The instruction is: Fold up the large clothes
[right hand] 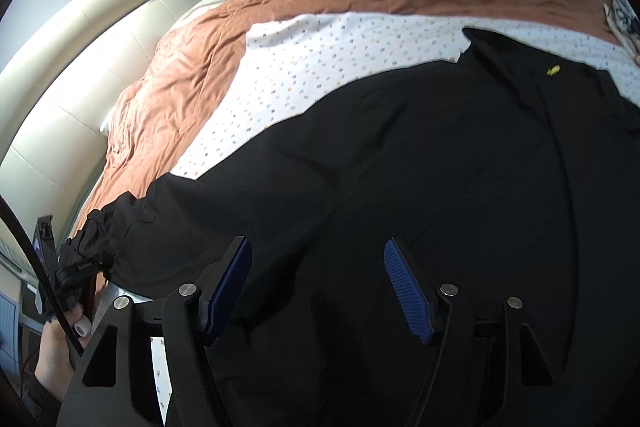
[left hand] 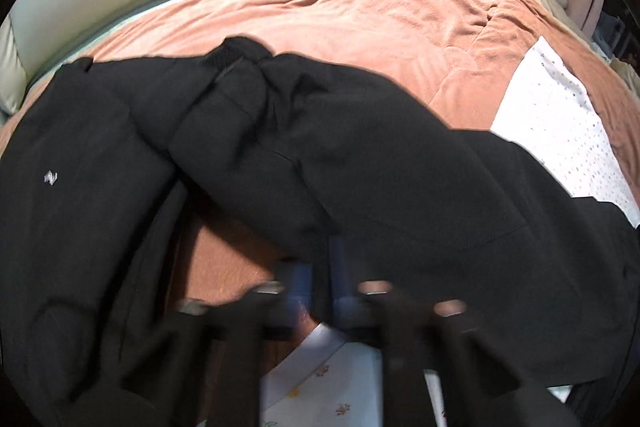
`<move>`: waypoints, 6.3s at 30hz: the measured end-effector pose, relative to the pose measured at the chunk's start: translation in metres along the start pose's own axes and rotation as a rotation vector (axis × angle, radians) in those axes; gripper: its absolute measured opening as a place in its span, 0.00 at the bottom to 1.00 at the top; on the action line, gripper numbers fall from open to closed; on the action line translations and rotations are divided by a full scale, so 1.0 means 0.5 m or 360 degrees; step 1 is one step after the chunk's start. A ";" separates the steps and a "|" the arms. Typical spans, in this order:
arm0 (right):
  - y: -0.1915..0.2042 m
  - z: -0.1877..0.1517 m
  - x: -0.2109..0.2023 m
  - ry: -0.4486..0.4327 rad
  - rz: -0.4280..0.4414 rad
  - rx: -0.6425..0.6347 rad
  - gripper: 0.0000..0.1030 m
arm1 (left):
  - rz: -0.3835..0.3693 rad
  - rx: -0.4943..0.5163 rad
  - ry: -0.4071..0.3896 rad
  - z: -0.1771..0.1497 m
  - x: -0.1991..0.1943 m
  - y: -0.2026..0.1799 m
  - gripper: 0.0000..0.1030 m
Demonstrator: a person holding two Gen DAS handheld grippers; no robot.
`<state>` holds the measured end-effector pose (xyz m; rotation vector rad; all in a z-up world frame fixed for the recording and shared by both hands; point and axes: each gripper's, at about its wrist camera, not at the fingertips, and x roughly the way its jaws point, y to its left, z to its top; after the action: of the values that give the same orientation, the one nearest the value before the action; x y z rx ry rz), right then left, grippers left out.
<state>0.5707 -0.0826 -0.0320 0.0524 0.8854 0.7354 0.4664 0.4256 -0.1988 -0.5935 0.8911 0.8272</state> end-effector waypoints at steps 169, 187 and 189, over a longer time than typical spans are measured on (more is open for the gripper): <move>-0.572 -0.326 -0.444 -0.0768 -0.0745 0.1327 0.81 | -0.1131 0.0357 0.0045 -0.278 -0.255 -0.456 1.00; -0.694 -0.394 -0.473 -0.0848 -0.0639 0.1656 0.44 | -0.1059 0.0458 0.0033 -0.306 -0.253 -0.495 1.00; -0.706 -0.393 -0.473 -0.0895 -0.0653 0.1654 0.34 | -0.1059 0.0467 0.0034 -0.308 -0.253 -0.497 1.00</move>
<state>0.5313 -0.5417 -0.1148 0.9267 0.6174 -0.1885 0.5583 0.1261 -0.1413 -0.5877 0.7462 0.0870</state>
